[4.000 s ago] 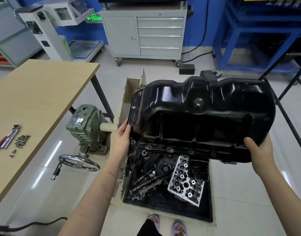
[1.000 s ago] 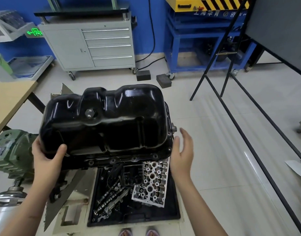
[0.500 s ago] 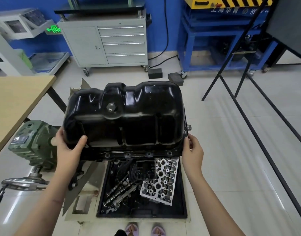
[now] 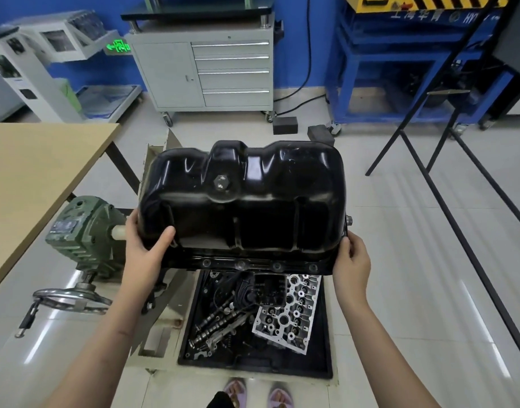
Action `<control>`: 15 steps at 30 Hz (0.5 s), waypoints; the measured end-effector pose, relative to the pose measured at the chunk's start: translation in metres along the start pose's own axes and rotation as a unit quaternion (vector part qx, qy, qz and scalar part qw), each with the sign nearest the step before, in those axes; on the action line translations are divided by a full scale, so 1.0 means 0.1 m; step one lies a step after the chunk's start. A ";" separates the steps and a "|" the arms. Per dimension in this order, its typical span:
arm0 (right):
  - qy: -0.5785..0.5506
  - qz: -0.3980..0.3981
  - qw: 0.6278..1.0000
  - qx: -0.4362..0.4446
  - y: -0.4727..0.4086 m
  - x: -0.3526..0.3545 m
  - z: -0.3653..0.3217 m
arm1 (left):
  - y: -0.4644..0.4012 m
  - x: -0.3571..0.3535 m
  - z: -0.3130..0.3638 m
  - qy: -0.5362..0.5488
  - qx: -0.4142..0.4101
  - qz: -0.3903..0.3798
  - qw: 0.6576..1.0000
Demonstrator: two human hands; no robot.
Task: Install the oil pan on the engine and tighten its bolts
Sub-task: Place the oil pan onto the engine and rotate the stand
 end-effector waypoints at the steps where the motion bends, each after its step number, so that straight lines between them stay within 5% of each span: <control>1: -0.006 0.009 1.000 0.005 0.02 0.00 -0.03 | 0.00 0.00 -0.01 -0.001 0.003 0.000 1.000; 4: -0.027 0.004 0.996 0.087 0.19 -0.07 -0.29 | -0.01 0.01 -0.03 -0.004 0.006 0.002 1.000; 6: 0.030 -0.041 0.974 0.221 0.43 -0.22 -0.60 | -0.02 0.01 -0.03 -0.005 0.005 0.001 1.000; 10: 0.163 -0.112 0.829 0.522 1.00 -0.81 -1.13 | 0.00 0.00 0.06 -0.014 -0.011 0.005 1.000; 15: 0.242 -0.150 0.773 0.567 1.13 -1.42 -1.25 | -0.02 0.04 0.14 0.036 -0.019 -0.022 0.999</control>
Point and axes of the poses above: each hand's wrist, its own y-axis away from the middle knuckle, its own x-axis out of the back of the hand, z = x × y, the point moved 5 cm from there along -y, towards the middle knuckle, and after that the axes turned 10 degrees about -y, right-handed, at the moved point
